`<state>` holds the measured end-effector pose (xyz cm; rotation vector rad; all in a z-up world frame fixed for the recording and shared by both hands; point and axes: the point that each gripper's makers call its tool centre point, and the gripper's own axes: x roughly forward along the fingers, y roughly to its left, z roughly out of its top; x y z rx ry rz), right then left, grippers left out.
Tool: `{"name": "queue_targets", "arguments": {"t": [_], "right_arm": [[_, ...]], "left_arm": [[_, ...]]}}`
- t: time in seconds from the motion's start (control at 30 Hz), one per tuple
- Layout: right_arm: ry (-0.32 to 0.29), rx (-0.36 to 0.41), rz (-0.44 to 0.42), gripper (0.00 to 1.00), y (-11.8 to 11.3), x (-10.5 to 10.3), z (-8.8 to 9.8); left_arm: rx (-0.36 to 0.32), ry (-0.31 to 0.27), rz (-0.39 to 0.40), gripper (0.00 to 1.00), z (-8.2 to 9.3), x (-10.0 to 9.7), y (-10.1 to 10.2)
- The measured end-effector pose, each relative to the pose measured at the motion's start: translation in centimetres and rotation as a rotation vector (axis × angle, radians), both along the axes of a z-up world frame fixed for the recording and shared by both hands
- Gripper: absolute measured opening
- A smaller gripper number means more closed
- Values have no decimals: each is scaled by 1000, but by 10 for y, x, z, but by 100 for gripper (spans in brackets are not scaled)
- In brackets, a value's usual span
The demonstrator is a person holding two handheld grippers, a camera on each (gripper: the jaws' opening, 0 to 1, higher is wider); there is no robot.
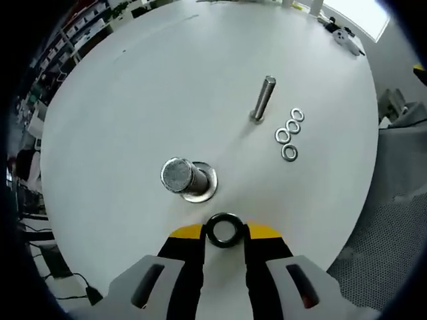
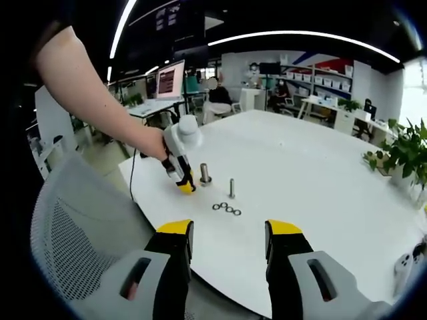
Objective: Place the washer onto the threaded stud by aligning its center hole with the stud, sliding it down to the base, and recovering from edge contact or off-axis alignment until the washer reaches the visible bottom stop.
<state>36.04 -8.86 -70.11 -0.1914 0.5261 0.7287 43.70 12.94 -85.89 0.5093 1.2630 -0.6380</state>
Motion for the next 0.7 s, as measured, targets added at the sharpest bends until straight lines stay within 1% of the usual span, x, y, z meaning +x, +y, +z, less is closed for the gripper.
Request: {"name": "queue_targets", "arguments": {"t": [0.1, 0.2, 0.3, 0.43, 0.57, 0.7], "right_arm": [[-3, 1, 0, 45, 0, 0, 0], [-3, 2, -1, 45, 0, 0, 0], [-5, 2, -3, 45, 0, 0, 1], [-6, 2, -5, 45, 0, 1, 1], [-6, 1, -6, 45, -1, 1, 1], [-7, 3, -7, 45, -1, 1, 1]], "left_arm": [[11, 16, -8, 21, 0, -2, 3], [26, 16, -56, 21, 0, -3, 2], [17, 16, -50, 22, 1, -4, 3], [21, 26, -92, 24, 0, -5, 3], [14, 29, -92, 24, 0, -5, 4], [27, 36, -108, 24, 0, -6, 3]]}}
